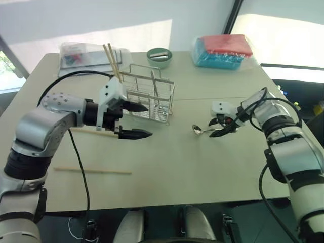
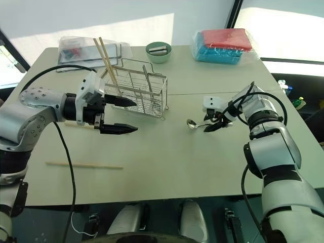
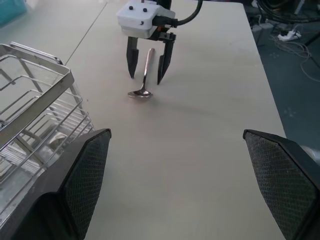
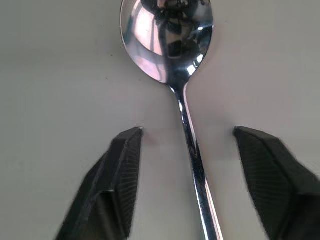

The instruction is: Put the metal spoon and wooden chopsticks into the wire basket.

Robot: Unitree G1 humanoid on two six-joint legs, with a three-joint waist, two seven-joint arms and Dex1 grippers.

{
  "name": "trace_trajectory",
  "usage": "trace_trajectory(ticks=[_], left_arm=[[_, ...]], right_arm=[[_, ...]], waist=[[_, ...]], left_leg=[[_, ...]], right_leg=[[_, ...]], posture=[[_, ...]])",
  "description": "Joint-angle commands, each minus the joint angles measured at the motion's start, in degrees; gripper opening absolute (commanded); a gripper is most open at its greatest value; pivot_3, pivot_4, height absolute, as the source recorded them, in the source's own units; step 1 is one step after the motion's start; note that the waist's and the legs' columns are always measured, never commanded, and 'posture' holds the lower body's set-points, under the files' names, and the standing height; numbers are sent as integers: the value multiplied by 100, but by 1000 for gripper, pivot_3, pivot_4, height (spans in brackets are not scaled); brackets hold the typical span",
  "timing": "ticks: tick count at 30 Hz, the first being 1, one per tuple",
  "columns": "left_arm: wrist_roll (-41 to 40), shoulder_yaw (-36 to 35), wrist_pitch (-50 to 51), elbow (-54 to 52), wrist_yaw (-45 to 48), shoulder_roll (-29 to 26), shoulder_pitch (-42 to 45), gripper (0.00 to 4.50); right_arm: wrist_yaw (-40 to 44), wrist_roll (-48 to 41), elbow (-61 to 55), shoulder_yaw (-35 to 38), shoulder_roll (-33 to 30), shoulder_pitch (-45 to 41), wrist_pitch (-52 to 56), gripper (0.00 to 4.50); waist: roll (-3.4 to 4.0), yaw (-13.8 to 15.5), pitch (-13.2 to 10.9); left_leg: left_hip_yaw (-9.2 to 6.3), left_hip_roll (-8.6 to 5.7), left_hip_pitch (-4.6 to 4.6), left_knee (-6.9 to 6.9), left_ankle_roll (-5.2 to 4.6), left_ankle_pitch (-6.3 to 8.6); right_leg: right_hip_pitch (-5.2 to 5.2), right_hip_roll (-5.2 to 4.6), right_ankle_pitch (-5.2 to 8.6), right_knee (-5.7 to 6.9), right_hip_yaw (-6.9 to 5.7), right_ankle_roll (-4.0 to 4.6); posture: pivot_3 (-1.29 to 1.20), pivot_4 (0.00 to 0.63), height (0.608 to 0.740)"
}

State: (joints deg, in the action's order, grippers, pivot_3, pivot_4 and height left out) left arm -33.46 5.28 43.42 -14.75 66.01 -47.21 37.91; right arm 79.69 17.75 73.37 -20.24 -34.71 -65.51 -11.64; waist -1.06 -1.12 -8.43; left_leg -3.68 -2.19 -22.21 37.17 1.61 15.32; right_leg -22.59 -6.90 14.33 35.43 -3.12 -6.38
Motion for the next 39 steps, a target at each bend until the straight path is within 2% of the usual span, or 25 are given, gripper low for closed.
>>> trace_trajectory(ticks=[1, 3, 14, 19, 22, 25, 28, 32, 35, 39], left_arm=[[-62, -221, -34, -92, -33, -34, 88, 4500], [-80, -241, -31, -78, -30, -40, 122, 4500], [20, -256, -223, 264, -73, 52, 313, 4500], [-99, -553, -231, 230, -275, 115, 187, 4500], [-181, -801, -231, 67, -420, 109, 40, 4500], [-287, -1074, -212, -35, -589, 100, -54, 4500], [-324, -1247, -234, -86, -708, 60, -123, 4500], [-334, -1409, -233, -48, -883, 84, -113, 4500], [-326, -1447, -254, 4, -983, 108, -95, 4500], [-335, -1497, -244, 22, -1127, 126, -42, 4500]], right_arm=[[-49, 30, 31, 82, 33, -150, 60, 1078], [58, 0, 39, 112, 39, -161, 138, 56], [-20, -2, -48, 162, -40, -131, 73, 13], [281, -708, -481, 818, -196, -244, 279, 13], [950, -1382, -1570, 1286, -470, 72, 842, 13], [1228, -2378, -3798, 1809, -898, 851, 2233, 13], [548, -3252, -5454, 2524, -930, 1173, 3808, 13], [-1010, -4175, -6651, 3236, -239, 853, 5182, 13], [-1810, -4422, -7046, 3296, 269, 643, 5453, 13], [-2770, -4518, -6989, 3123, 1145, 323, 5347, 13]], waist=[[0, 0, 0], [-1, 0, 0], [-1, 3, 0], [1, 1, -1], [11, 0, -7], [5, 59, -5], [8, 54, -6], [11, 11, -8], [10, 27, -6], [0, 44, -1]], left_leg=[[0, 0, 0, 0, 0, 0], [0, 0, 0, 0, 0, 0], [0, -1, 1, 0, 5, -3], [0, 1, 0, 0, 6, -3], [1, 4, 0, -2, 7, -4], [-11, 4, -6, -3, 6, -3], [-27, 0, -13, -2, 3, -1], [-23, 1, -7, -2, -17, 11], [-29, 10, -1, -5, -13, 9], [-32, 3, -4, -3, -13, 8]], right_leg=[[0, 0, 0, 0, 0, 0], [1, 0, 0, 0, 0, 0], [2, 0, 0, 0, 0, 0], [-1, 0, 0, 1, 1, 0], [-3, 0, -1, 0, 4, 0], [-2, 0, -1, -3, 0, 0], [3, -2, -1, -7, -5, 0], [-2, -7, -6, -9, -2, 6], [-4, 5, -10, -1, -3, 12], [-5, 4, -11, 3, -2, 14]], posture=[[0, 150, 667], [0, 150, 667], [0, 150, 667], [0, 150, 667], [0, 150, 667], [0, 150, 667], [0, 150, 667], [0, 150, 667], [0, 150, 667], [0, 150, 667]])
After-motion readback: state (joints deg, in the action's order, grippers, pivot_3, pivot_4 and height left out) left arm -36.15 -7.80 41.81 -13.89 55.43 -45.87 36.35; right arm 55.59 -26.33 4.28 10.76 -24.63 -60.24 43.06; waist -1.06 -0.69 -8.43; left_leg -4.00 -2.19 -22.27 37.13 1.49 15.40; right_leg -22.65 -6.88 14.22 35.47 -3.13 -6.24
